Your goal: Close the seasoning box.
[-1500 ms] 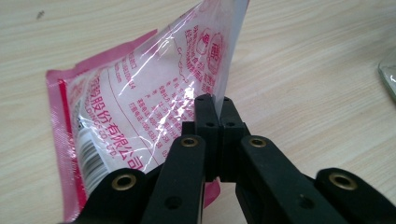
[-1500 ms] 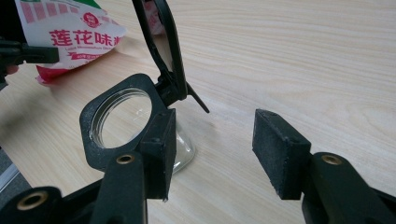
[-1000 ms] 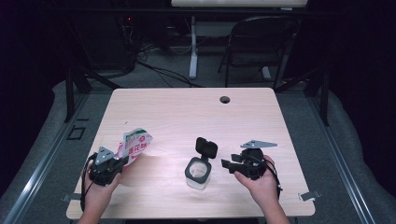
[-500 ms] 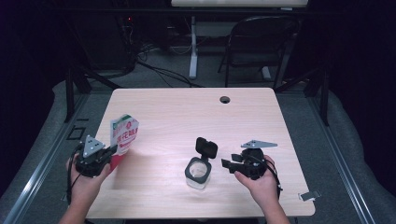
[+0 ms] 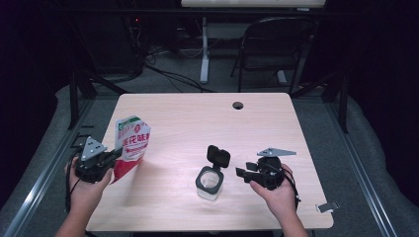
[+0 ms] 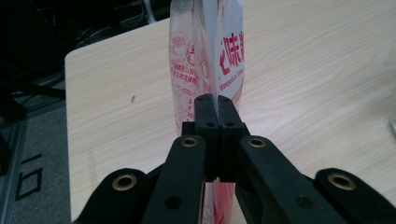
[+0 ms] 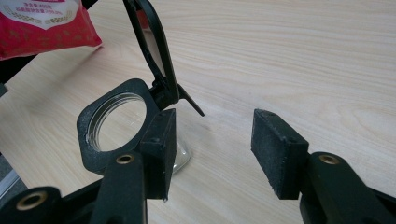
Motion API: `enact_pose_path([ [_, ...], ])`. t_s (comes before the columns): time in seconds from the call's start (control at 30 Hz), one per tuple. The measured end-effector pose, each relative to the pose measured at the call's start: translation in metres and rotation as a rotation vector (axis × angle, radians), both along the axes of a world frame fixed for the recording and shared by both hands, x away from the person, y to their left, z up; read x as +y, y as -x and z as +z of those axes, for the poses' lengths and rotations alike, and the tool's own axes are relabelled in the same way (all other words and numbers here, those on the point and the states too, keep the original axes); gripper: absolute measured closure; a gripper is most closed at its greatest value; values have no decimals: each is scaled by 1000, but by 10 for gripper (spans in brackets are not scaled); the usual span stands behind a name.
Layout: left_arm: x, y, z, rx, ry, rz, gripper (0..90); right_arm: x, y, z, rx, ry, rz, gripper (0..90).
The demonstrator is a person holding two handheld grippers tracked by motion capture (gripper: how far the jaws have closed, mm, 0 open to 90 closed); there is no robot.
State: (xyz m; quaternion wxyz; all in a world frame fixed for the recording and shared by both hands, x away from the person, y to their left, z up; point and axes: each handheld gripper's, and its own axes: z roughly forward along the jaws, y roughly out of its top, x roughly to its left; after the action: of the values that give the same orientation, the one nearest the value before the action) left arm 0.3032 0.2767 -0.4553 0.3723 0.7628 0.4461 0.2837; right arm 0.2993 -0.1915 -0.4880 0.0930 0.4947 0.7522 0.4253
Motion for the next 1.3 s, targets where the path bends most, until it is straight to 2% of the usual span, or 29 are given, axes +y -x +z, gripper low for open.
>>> enact_pose_path([
  [0.2, -10, -1, -1, 9, 1, -29, 900, -1, 0, 1, -20, 13, 10, 504],
  [0.33, -18, 0, 1, 8, 17, -54, 900, -2, 0, 1, -13, 40, 18, 506],
  [0.47, -31, 0, 3, 7, 16, -93, 900, -1, 0, 1, -16, 32, 38, 493],
  [0.57, -40, -1, 3, 6, 27, -115, 900, 1, -1, 0, -20, 57, 51, 481],
  [0.77, -62, -1, 0, 5, 48, -171, 900, 1, -1, -1, -32, 74, 46, 471],
  [0.93, -77, 1, -5, -1, 80, -209, 900, 0, -1, -1, -28, 64, 46, 469],
  [1.03, -81, 4, -13, 7, 89, -225, 900, -2, -1, -1, -22, 36, 48, 475],
  [1.13, -80, 10, -18, 7, 108, -229, 900, -3, -1, -1, -16, 2, 65, 490],
  [1.3, -74, 19, -28, 24, 121, -225, 900, 0, 3, 5, -37, -4, 115, 523],
])
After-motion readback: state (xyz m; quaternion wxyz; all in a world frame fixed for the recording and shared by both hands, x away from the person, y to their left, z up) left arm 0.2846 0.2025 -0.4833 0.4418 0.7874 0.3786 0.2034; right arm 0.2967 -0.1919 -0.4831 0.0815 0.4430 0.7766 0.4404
